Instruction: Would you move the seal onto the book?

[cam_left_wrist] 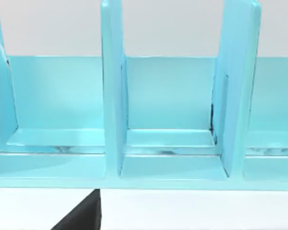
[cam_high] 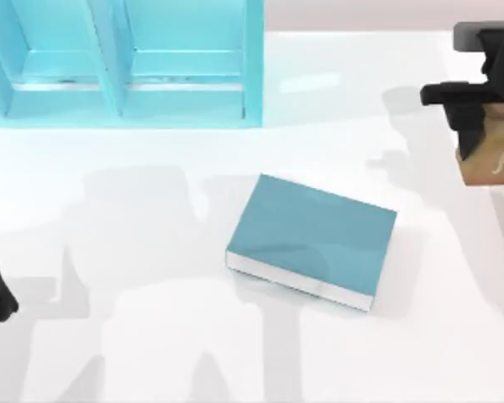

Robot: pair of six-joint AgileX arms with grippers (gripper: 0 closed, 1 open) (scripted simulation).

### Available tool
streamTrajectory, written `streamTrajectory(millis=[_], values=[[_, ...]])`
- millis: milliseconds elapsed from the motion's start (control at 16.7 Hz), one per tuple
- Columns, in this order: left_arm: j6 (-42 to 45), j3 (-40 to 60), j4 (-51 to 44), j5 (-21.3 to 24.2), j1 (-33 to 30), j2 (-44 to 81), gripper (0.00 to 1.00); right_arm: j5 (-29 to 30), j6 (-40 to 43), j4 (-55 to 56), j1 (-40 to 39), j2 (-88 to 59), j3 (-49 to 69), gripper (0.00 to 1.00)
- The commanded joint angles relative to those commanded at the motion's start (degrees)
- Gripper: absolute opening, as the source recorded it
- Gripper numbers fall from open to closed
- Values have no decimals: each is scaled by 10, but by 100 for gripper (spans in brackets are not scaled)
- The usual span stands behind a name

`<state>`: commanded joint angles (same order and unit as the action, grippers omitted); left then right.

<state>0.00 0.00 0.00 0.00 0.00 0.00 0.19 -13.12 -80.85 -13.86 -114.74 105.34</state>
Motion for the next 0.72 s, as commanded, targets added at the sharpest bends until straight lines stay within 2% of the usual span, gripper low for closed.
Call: streamTrajectory(millis=[180, 360, 540, 720], values=[[0, 0, 0, 0, 0, 0, 100, 0, -121, 12, -83, -46, 27, 0], [0, 0, 0, 0, 0, 0, 100, 0, -206, 31, -168, -100, 62, 0], [0, 0, 0, 0, 0, 0, 100, 1, -238, 51, -213, -136, 88, 0], [0, 0, 0, 0, 0, 0, 100, 1, -239, 54, -217, -140, 90, 0]])
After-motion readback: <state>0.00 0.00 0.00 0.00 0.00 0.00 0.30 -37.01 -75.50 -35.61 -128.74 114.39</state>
